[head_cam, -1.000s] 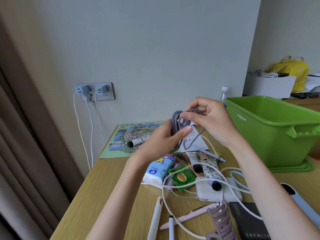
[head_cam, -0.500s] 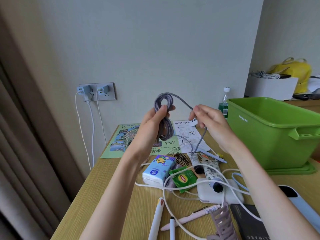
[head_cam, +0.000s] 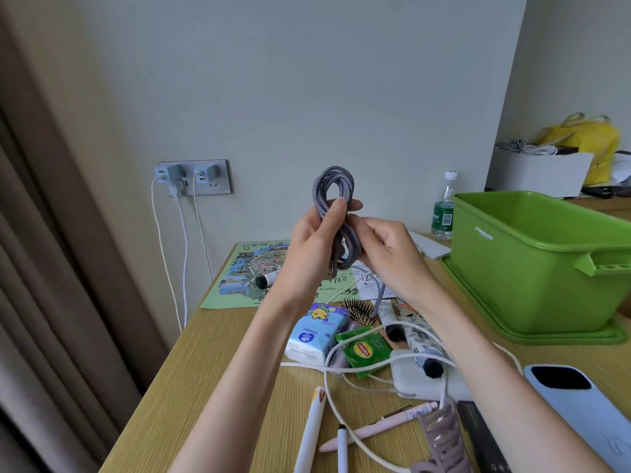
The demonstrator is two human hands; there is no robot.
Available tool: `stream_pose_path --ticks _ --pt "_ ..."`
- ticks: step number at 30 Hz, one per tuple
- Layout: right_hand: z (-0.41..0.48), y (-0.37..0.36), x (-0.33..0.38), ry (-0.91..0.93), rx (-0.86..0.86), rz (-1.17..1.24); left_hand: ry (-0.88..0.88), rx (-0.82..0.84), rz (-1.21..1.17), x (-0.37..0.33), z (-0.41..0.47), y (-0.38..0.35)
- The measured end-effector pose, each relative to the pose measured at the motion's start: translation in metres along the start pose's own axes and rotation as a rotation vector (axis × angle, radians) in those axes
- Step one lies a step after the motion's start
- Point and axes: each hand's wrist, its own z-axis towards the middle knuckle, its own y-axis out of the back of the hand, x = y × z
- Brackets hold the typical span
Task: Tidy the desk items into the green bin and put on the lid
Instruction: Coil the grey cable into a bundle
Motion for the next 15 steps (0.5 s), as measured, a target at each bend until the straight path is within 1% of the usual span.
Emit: stream_pose_path --ticks 5,8,10,11,15 --pt "-0.002 0.01 0.003 -0.057 0.1 0.029 0.052 -0.07 -0.038 0.004 0.002 0.001" --pt "-0.005 0.024 0.001 -0.115 0.157 -0.041 0.067 -0.119 -0.274 0.002 0.009 0.007" --pt "-0.005 0.033 -0.005 -0.147 0.153 -0.062 0.067 -0.154 -0.413 0.0 0.013 0.015" --pt "-0.004 0.036 -0.009 -0.159 0.142 -0.07 0.069 -0.182 -0.438 0.0 0.014 0.019" --pt "-0.005 0.046 -0.028 -0.234 0.077 -0.17 0.088 -0.3 -0.422 0.002 0.017 0.034"
